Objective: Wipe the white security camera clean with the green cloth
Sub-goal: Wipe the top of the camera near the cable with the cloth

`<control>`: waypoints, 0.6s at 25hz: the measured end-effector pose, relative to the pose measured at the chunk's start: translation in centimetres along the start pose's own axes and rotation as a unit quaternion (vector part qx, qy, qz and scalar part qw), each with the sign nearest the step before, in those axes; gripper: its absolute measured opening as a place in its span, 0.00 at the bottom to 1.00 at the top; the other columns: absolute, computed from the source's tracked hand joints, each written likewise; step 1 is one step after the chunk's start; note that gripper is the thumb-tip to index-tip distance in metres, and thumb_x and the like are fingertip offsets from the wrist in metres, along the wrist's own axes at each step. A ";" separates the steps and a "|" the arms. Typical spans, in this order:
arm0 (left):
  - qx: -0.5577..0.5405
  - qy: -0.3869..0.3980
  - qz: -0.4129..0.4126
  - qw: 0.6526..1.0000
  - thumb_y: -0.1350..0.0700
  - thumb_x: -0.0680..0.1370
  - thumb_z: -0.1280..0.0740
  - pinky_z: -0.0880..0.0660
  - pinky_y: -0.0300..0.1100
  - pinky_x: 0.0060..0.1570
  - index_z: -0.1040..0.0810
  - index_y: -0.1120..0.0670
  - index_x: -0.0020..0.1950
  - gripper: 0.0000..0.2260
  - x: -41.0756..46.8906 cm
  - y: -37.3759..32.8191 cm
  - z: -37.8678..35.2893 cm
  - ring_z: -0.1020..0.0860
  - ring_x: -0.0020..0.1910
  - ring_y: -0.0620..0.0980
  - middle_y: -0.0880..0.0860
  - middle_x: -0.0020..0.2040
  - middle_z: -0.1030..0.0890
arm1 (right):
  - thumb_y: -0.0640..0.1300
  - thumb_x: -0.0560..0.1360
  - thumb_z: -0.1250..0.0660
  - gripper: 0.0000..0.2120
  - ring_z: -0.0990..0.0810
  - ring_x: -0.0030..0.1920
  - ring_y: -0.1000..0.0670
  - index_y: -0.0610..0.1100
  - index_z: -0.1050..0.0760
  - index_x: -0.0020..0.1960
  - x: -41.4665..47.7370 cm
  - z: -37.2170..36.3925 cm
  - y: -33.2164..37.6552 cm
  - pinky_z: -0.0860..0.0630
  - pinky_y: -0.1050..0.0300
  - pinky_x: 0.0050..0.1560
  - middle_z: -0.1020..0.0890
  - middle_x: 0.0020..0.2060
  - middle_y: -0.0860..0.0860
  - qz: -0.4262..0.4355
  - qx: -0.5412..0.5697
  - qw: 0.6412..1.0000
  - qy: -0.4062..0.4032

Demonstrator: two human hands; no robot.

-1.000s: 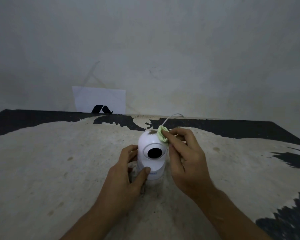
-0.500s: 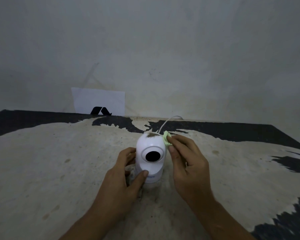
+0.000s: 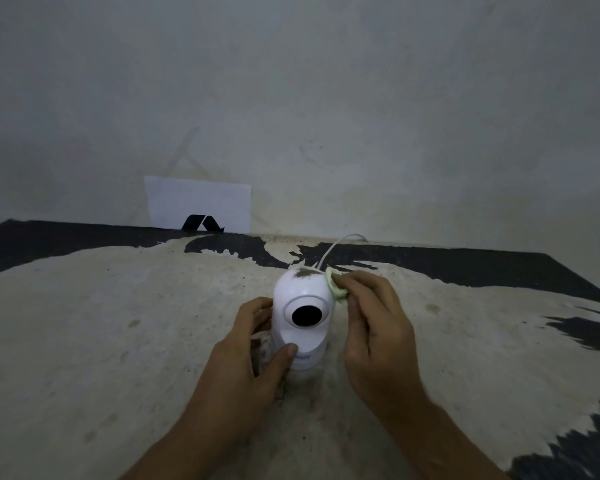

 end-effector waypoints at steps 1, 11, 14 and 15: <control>-0.001 0.000 0.002 1.000 0.48 0.71 0.32 0.29 0.36 0.57 0.39 0.38 0.61 0.23 0.0 0.0 0.0 0.28 0.55 0.39 0.33 0.55 0.30 | 0.46 0.81 0.50 0.19 0.24 0.56 0.47 0.37 0.26 0.60 0.0 0.1 1.2 0.25 0.57 0.59 0.21 0.54 0.41 0.042 -0.020 0.999 -0.001; 0.001 0.000 -0.005 1.000 0.47 0.71 0.31 0.32 0.25 0.46 0.39 0.36 0.60 0.23 0.0 0.2 0.1 0.29 0.50 0.29 0.27 0.53 0.32 | 0.38 0.77 0.46 0.16 0.25 0.59 0.54 0.45 0.28 0.62 0.0 -0.5 -0.5 0.27 0.58 0.61 0.23 0.56 0.48 -0.075 0.062 0.995 -0.004; 0.001 0.004 -0.008 1.000 0.45 0.69 0.32 0.32 0.22 0.44 0.40 0.35 0.59 0.23 0.1 0.0 0.0 0.30 0.49 0.26 0.26 0.53 0.32 | 0.39 0.76 0.45 0.17 0.27 0.61 0.52 0.41 0.28 0.63 -0.1 -0.3 1.9 0.28 0.61 0.62 0.25 0.59 0.46 0.002 0.023 1.000 0.010; -0.001 0.005 -0.005 1.000 0.44 0.69 0.33 0.32 0.22 0.43 0.39 0.36 0.59 0.23 0.1 0.0 0.0 0.30 0.48 0.26 0.27 0.53 0.32 | 0.40 0.77 0.44 0.17 0.28 0.61 0.51 0.40 0.29 0.64 -0.2 -0.5 2.5 0.29 0.62 0.62 0.25 0.59 0.44 0.028 0.000 0.999 0.024</control>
Point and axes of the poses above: each hand's wrist, its own x-axis towards the middle knuckle, its own z-axis out of the back of the hand, y = z × x, the point moved 7 cm from there along x, towards the middle knuckle
